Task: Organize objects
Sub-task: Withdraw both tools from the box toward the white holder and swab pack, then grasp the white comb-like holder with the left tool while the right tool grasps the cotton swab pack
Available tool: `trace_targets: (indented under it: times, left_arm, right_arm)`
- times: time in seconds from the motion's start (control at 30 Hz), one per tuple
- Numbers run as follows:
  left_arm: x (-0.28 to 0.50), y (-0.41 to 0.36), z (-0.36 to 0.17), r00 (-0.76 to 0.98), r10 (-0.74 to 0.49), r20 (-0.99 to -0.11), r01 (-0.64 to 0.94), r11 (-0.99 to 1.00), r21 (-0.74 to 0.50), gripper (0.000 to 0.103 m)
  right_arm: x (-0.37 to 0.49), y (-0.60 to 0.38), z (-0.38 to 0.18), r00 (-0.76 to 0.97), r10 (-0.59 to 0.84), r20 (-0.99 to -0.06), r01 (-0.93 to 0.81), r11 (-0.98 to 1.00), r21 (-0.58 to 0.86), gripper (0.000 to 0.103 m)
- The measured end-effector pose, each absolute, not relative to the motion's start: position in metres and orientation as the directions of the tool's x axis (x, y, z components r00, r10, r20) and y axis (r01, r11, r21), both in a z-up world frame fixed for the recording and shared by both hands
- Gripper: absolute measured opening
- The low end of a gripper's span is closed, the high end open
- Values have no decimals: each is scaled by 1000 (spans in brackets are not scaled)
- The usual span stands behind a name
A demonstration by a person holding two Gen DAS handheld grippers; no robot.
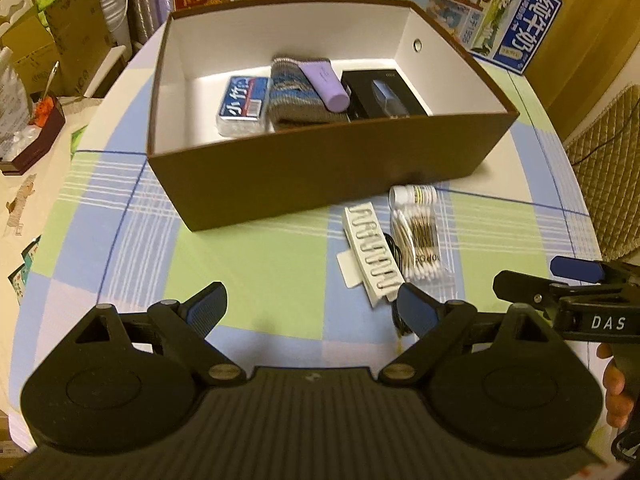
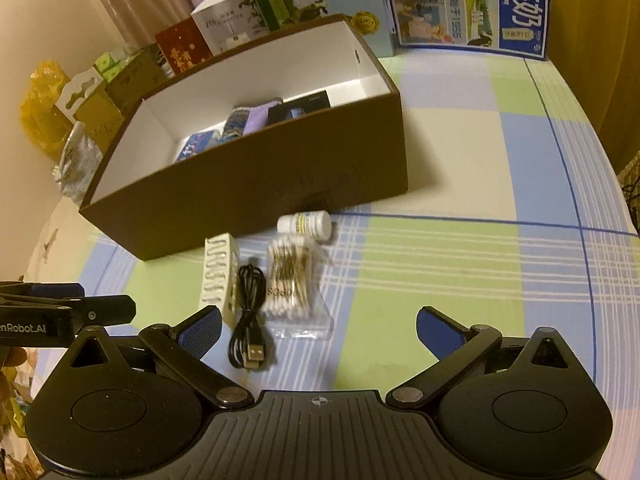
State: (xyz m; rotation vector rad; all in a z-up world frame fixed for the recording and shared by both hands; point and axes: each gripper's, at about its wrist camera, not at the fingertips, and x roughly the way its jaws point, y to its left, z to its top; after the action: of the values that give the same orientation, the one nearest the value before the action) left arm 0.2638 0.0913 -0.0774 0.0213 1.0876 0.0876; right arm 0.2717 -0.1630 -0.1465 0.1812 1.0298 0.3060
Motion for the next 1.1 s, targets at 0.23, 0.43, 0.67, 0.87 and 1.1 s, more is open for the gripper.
trace_targets:
  times: [0.23,0.43,0.67,0.87,1.1]
  left_arm:
    - [266,86,-90,437,73,-897,-56,997,54,90]
    - [271,84,-98,430,67,-900,-56,997,48,90]
    - [282,78,-116,418,19,-908,-22,1000,11,85]
    - [295,73,-127,406,10,-914,-7,1000,8,85]
    - [312,70,-140,391,-3,-920,4,1000,-1,78]
  right_arm:
    - [273,-164,-156,465,318,-826,-151,948,279,101]
    - [278,-166,-163,457,303,-836,-141,953,268,101]
    - [284,-172,-169,455,284,-844,-120,959,257,101]
    - [288,-180,-174,456,264,-850,-90,964,252,101]
    - [293,-188,-179,450,250,-857,-55,966,253,101]
